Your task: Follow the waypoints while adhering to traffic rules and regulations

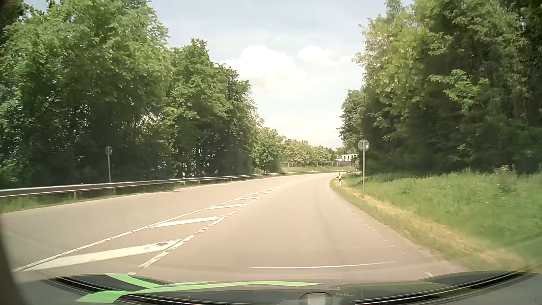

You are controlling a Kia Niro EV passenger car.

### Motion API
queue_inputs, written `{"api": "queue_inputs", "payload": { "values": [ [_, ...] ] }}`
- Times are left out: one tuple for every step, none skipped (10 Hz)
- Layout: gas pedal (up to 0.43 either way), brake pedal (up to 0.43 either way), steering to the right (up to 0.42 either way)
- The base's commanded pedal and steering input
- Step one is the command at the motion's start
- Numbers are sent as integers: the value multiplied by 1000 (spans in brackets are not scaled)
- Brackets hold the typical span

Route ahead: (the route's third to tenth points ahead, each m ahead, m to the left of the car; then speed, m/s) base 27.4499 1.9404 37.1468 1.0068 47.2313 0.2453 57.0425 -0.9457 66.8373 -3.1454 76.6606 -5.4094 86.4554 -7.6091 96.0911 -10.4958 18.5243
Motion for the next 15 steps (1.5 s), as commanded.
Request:
{"api": "queue_inputs", "payload": {
  "values": [
    [157,0,13],
    [157,0,13],
    [157,0,13],
    [157,0,13],
    [157,0,12],
    [157,0,12],
    [157,0,12],
    [157,0,12],
    [157,0,11],
    [157,0,11],
    [157,0,10],
    [157,0,10],
    [157,0,10],
    [157,0,9],
    [157,0,9]
  ]
}}
